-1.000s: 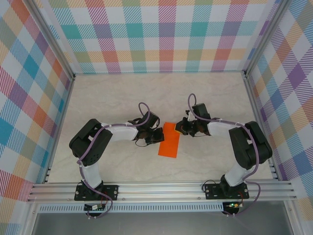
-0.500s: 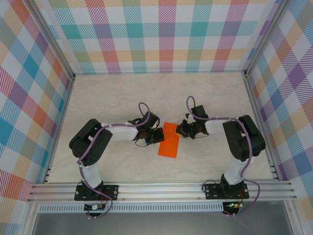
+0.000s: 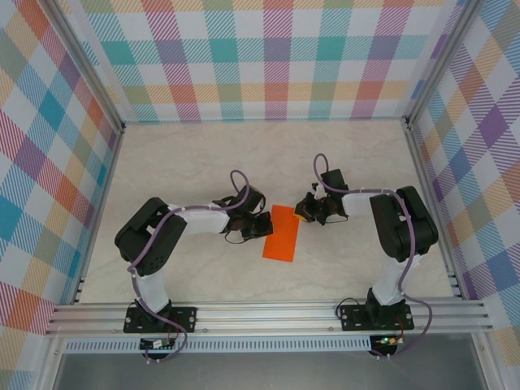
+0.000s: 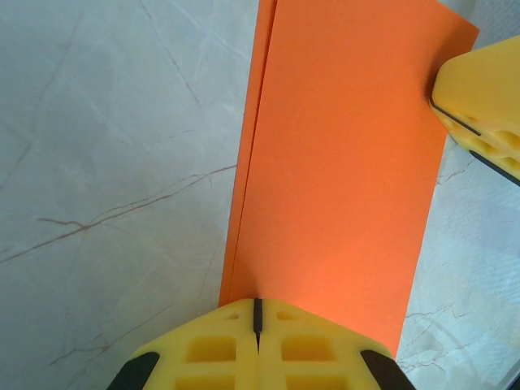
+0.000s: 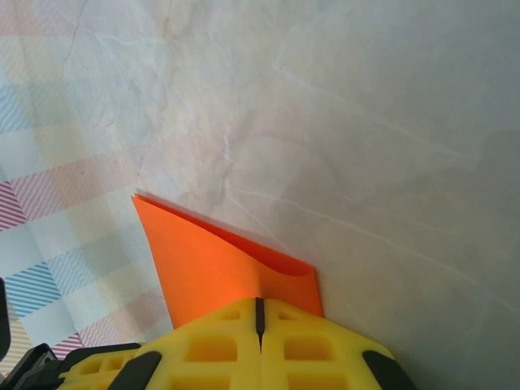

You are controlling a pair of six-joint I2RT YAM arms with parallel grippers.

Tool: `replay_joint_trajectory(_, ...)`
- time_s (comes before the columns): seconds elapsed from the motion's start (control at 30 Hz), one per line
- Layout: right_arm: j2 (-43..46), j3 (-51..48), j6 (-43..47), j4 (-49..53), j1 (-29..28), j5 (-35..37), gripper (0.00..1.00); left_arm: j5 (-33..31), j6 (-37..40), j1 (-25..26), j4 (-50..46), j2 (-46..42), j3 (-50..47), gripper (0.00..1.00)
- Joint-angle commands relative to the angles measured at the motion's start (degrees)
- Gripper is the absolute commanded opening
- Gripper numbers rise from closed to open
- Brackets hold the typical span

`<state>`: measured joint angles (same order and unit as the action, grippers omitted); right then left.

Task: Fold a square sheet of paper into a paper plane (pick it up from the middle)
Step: Fold the square sheet of paper in half at the center of the table.

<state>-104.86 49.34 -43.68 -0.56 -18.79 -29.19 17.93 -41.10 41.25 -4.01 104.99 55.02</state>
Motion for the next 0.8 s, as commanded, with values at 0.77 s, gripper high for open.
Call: replay_joint_trajectory(0.77,-3.3,5.2,0.9,6.4,0.6,2.5,0.0,-7.6,1.1,0.6,-9.7,3.4,-3.7,0.0)
